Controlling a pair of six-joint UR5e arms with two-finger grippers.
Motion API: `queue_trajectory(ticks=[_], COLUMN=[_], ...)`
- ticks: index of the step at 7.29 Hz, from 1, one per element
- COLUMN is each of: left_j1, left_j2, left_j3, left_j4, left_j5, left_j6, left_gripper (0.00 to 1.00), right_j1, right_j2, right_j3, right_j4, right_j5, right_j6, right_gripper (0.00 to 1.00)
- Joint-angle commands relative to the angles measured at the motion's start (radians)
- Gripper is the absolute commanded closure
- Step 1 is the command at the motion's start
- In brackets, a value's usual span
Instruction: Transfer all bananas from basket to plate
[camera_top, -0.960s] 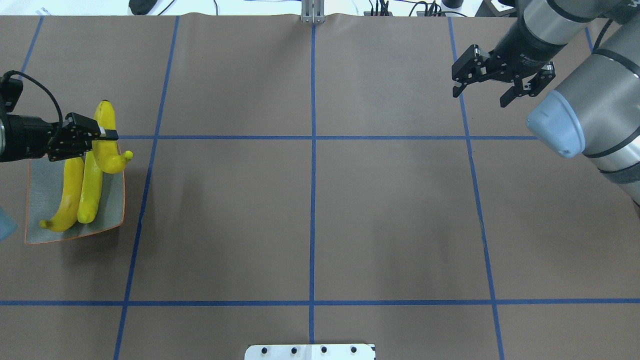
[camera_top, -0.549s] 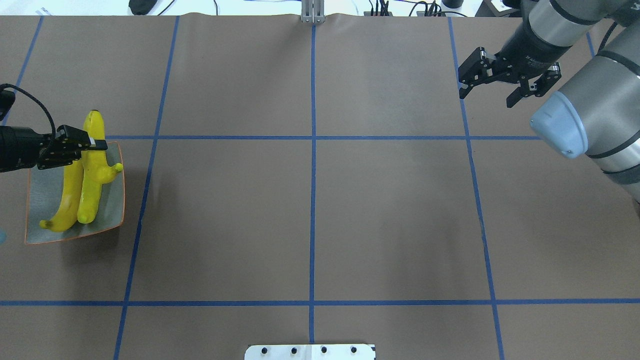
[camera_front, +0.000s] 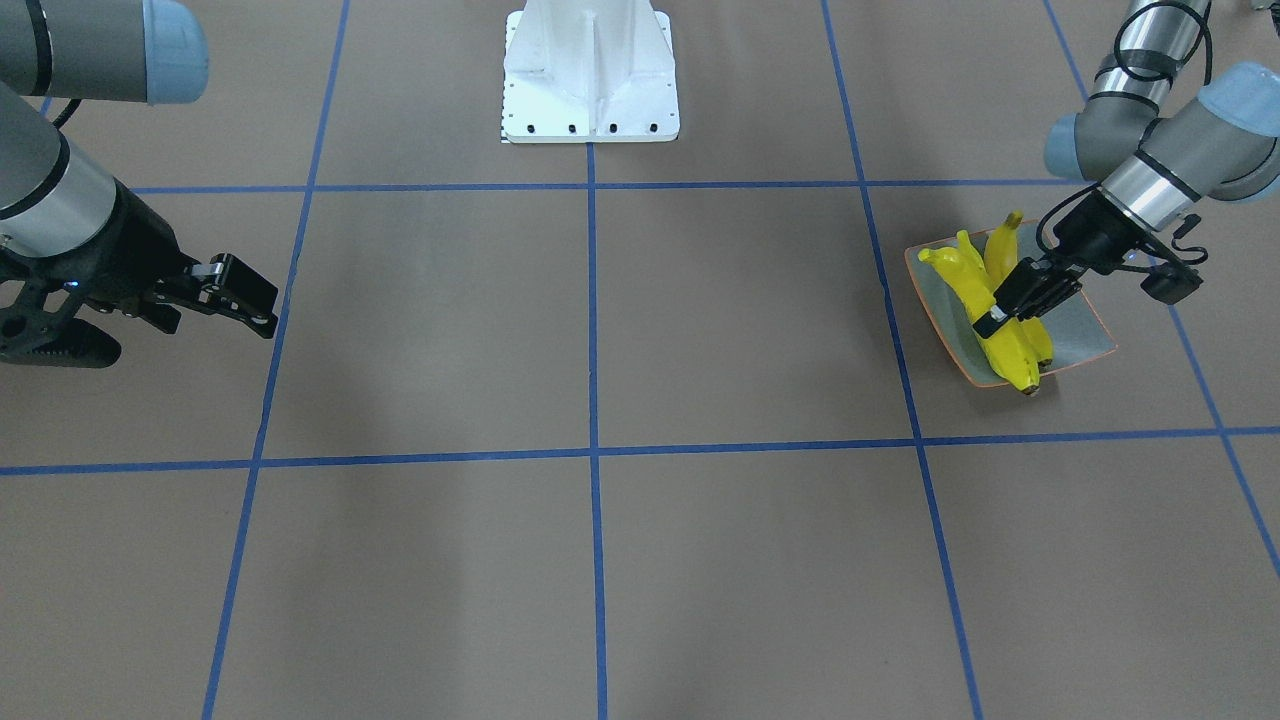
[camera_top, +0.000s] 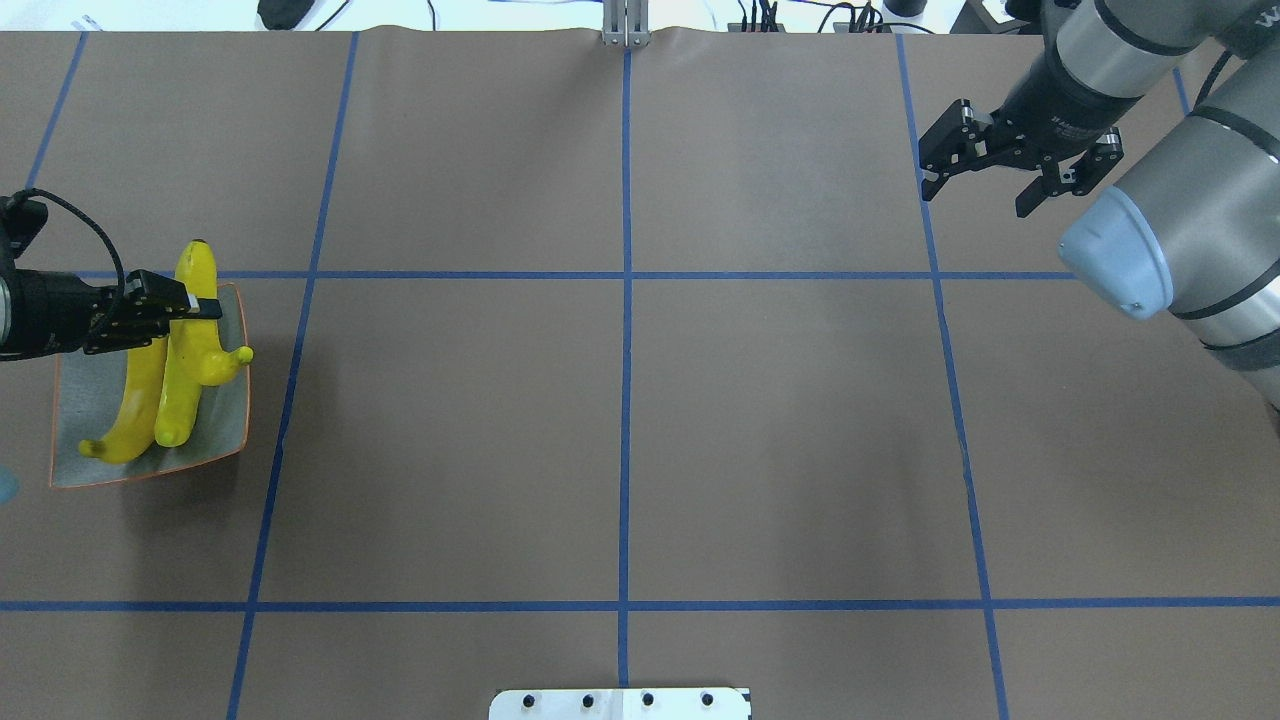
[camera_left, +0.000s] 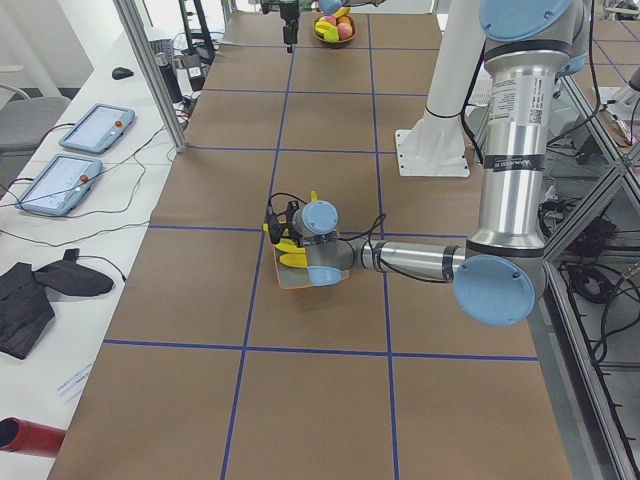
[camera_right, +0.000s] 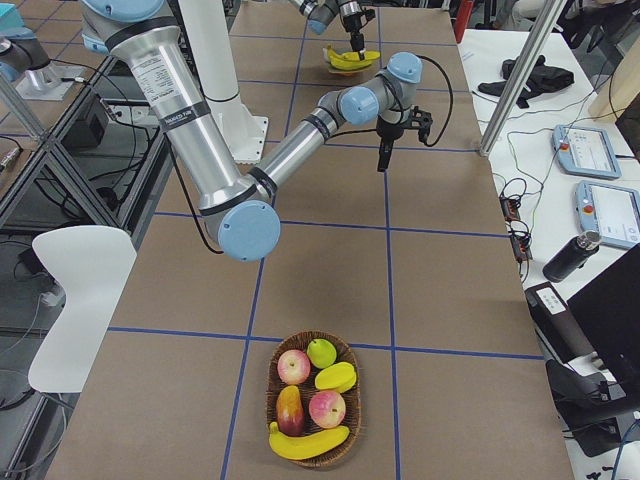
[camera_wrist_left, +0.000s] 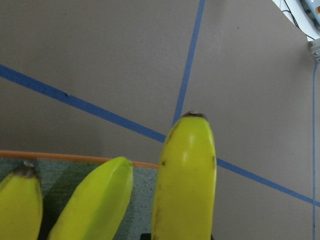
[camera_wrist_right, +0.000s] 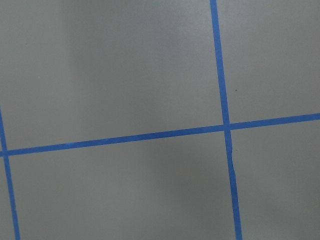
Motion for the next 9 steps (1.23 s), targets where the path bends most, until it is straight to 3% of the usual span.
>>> queue_trajectory(ticks=[1, 8, 9], left_j1=[0.026, 0.031, 0.031], left_j2=[0.001, 0.021, 0.023], left_j3=[0.001, 0.027, 0.026], left_j4=[0.000, -0.003, -0.003], left_j5=[0.000, -0.012, -0.014], left_j6=[0.001, 0.091, 0.091], left_gripper=[1.00, 1.00, 0.57], right_j1=[-0.007, -0.007, -0.004], right_j2=[-0.002, 0.000, 0.000], right_j3=[-0.003, -0.001, 0.000], right_j4=[0.000, 0.000, 0.000], right_j5=[-0.003, -0.011, -0.011], right_j6=[-0.002, -0.004, -0.005], right_gripper=[0.00, 0.00, 0.00])
